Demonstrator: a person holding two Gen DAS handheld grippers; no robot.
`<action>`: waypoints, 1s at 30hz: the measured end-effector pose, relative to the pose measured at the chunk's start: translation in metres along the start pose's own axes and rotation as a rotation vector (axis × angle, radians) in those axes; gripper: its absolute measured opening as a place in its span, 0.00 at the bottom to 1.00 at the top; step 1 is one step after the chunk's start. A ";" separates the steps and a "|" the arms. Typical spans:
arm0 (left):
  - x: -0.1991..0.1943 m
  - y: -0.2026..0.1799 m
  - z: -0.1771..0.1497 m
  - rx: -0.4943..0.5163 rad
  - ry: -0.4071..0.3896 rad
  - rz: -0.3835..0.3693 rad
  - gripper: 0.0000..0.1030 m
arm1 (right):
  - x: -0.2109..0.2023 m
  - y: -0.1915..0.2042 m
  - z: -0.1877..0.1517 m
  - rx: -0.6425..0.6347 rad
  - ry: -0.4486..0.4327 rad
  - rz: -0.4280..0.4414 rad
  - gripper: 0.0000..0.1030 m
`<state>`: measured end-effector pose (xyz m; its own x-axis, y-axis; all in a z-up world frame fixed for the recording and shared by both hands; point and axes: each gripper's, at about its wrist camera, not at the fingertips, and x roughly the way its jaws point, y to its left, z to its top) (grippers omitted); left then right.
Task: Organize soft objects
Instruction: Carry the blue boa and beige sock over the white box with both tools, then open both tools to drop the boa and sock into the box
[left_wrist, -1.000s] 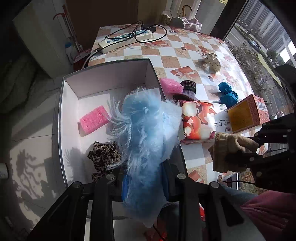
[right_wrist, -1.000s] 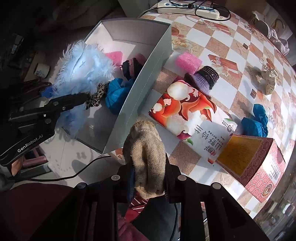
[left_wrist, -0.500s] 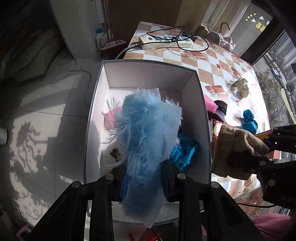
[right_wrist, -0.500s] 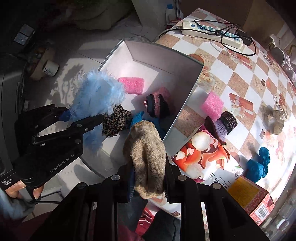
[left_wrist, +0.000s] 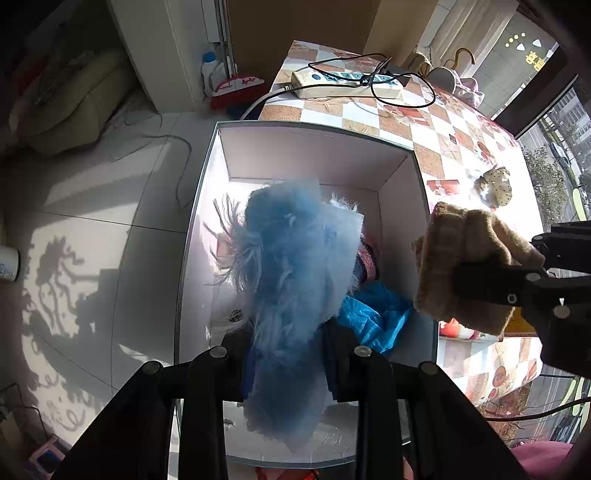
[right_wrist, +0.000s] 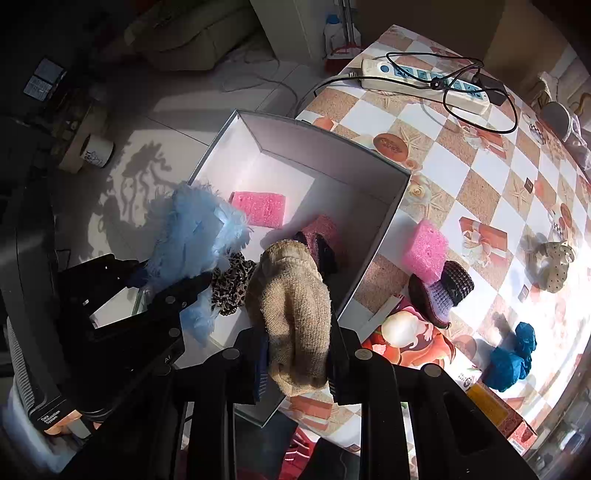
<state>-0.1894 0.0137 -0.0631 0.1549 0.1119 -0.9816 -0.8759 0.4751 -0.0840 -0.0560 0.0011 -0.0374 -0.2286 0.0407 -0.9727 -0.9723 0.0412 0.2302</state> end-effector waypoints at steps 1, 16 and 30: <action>0.000 0.000 0.001 -0.001 0.000 -0.002 0.32 | 0.000 0.000 0.002 0.001 -0.001 -0.001 0.26; 0.009 0.002 0.013 -0.018 0.014 0.000 0.32 | 0.002 -0.015 0.027 0.072 -0.021 -0.011 0.26; 0.012 -0.002 0.019 -0.006 0.010 -0.001 0.39 | 0.007 -0.015 0.035 0.077 -0.016 -0.010 0.26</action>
<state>-0.1771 0.0312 -0.0712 0.1509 0.1026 -0.9832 -0.8784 0.4701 -0.0858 -0.0412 0.0355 -0.0461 -0.2175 0.0558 -0.9745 -0.9677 0.1182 0.2227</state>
